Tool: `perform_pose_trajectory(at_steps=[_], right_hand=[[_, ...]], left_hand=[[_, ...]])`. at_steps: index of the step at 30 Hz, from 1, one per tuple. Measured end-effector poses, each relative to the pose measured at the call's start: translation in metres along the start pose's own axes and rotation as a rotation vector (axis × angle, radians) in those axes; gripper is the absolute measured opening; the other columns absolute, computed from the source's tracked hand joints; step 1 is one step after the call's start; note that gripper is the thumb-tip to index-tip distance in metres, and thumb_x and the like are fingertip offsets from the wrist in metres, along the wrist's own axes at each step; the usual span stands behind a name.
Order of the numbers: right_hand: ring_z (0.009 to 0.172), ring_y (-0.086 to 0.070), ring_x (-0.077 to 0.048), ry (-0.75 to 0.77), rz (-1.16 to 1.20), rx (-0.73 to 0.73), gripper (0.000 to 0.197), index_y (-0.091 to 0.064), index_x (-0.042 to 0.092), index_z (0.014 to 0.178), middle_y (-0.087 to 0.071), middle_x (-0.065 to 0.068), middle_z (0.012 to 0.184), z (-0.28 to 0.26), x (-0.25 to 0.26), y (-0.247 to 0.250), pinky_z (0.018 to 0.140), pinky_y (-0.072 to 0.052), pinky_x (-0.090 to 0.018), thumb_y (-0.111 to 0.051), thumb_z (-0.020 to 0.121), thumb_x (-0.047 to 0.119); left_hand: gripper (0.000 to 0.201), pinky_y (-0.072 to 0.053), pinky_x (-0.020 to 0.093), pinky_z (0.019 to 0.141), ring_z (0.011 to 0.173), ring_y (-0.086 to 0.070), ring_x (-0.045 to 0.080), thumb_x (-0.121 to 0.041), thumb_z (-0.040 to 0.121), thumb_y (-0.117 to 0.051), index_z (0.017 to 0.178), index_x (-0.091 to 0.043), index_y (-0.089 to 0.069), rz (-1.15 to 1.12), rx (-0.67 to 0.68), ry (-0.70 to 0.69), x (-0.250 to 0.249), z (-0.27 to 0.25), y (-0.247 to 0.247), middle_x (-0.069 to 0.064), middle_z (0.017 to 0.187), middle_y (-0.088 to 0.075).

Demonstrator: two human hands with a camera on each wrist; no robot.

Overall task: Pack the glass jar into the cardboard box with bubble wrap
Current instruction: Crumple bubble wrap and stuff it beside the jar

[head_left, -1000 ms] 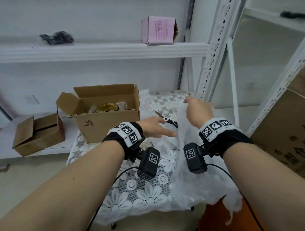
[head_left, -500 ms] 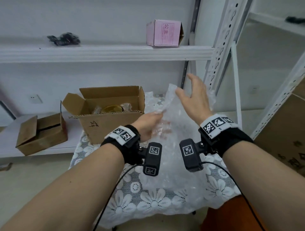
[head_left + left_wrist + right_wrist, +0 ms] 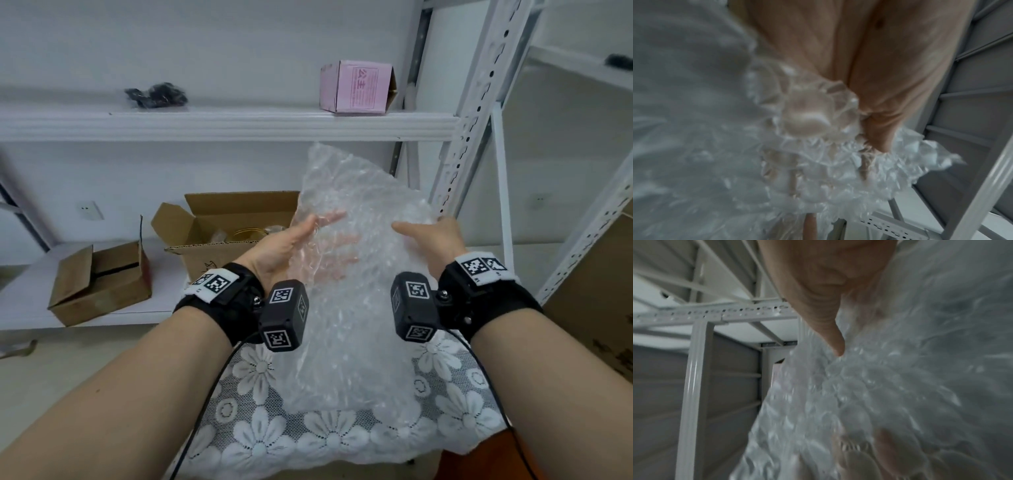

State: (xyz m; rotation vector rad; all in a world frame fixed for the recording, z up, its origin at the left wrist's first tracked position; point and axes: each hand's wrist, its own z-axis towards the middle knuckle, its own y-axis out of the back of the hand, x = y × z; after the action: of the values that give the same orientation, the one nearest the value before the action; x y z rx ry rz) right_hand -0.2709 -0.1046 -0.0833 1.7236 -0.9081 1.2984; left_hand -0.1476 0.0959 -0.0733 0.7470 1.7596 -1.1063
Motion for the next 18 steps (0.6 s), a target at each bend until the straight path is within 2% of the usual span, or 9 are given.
perform_pose_trajectory(at_steps=[2,4,5,7,9,10,12,15,18], right_hand=[[0.088,-0.071,-0.024,-0.058,0.115,0.165,0.058,-0.057,-0.002,0.121,-0.068,-0.014,0.112,-0.004,0.002,0.004,0.076,-0.059,-0.033,-0.082,0.072,0.015],[0.058,-0.072,-0.012,-0.102,0.149,0.262,0.038,-0.059,0.000,0.112,-0.070,-0.010,0.098,-0.010,0.005,0.000,0.047,-0.055,-0.020,-0.074,0.080,0.011],[0.051,-0.070,-0.009,-0.107,0.185,0.268,0.028,-0.060,0.001,0.109,-0.070,-0.010,0.098,-0.011,0.006,-0.005,0.042,-0.052,-0.018,-0.070,0.084,0.009],[0.052,-0.070,-0.011,-0.080,0.342,0.253,0.006,-0.059,0.000,0.096,-0.069,-0.015,0.102,-0.013,0.009,-0.017,0.050,-0.057,-0.021,-0.059,0.091,0.003],[0.060,-0.068,-0.015,-0.052,0.430,0.196,0.012,-0.055,0.002,0.084,-0.068,-0.015,0.088,-0.014,0.011,-0.026,0.073,-0.060,-0.030,-0.049,0.095,-0.001],[0.059,-0.066,-0.015,-0.043,0.445,0.171,0.017,-0.054,0.004,0.083,-0.065,-0.012,0.080,-0.015,0.012,-0.028,0.075,-0.058,-0.033,-0.045,0.096,-0.003],[0.050,-0.060,-0.014,-0.030,0.447,0.129,0.023,-0.053,0.007,0.082,-0.058,-0.008,0.067,-0.018,0.014,-0.031,0.066,-0.056,-0.032,-0.040,0.096,-0.006],[0.047,-0.050,-0.013,0.011,0.419,0.130,0.025,-0.055,0.012,0.082,-0.048,-0.005,0.060,-0.020,0.014,-0.037,0.066,-0.055,-0.037,-0.040,0.094,-0.005],[0.055,-0.053,-0.008,0.057,0.453,0.285,0.004,-0.061,0.014,0.089,-0.053,0.001,0.066,-0.029,0.017,-0.040,0.080,-0.056,-0.042,-0.059,0.091,0.010]], left_hand=[[0.042,-0.047,0.043,0.101,0.120,-0.059,0.029,-0.043,0.098,-0.035,0.131,-0.025,-0.055,-0.061,0.042,-0.020,-0.005,-0.004,0.008,0.009,0.136,-0.057],[0.042,-0.042,0.050,0.104,0.122,-0.057,0.034,-0.045,0.098,-0.035,0.130,-0.026,-0.056,-0.126,0.012,-0.036,-0.009,-0.002,0.013,0.013,0.137,-0.057],[0.043,-0.044,0.049,0.102,0.121,-0.058,0.034,-0.046,0.099,-0.033,0.130,-0.026,-0.055,-0.141,-0.034,-0.049,-0.010,0.001,0.018,0.013,0.136,-0.058],[0.044,-0.050,0.049,0.096,0.118,-0.061,0.033,-0.046,0.100,-0.033,0.132,-0.024,-0.055,-0.177,-0.108,-0.082,-0.015,0.002,0.023,0.012,0.133,-0.060],[0.041,-0.049,0.053,0.094,0.114,-0.064,0.032,-0.043,0.098,-0.045,0.129,-0.021,-0.059,-0.182,-0.178,-0.095,-0.019,-0.002,0.026,0.012,0.127,-0.064],[0.039,-0.047,0.056,0.096,0.113,-0.064,0.032,-0.039,0.092,-0.057,0.124,-0.018,-0.063,-0.175,-0.220,-0.097,-0.021,-0.004,0.027,0.013,0.124,-0.066],[0.038,-0.047,0.059,0.097,0.112,-0.064,0.034,-0.024,0.079,-0.074,0.114,-0.012,-0.068,-0.113,-0.280,-0.107,-0.024,-0.010,0.030,0.015,0.120,-0.068],[0.025,-0.056,0.047,0.086,0.102,-0.067,0.033,-0.010,0.089,-0.061,0.112,-0.002,-0.067,-0.035,-0.367,-0.170,-0.028,-0.015,0.035,0.020,0.114,-0.069],[0.025,-0.061,0.040,0.074,0.084,-0.072,0.024,0.001,0.097,-0.045,0.111,-0.005,-0.065,0.000,-0.408,-0.222,-0.030,-0.018,0.045,0.014,0.097,-0.074]])
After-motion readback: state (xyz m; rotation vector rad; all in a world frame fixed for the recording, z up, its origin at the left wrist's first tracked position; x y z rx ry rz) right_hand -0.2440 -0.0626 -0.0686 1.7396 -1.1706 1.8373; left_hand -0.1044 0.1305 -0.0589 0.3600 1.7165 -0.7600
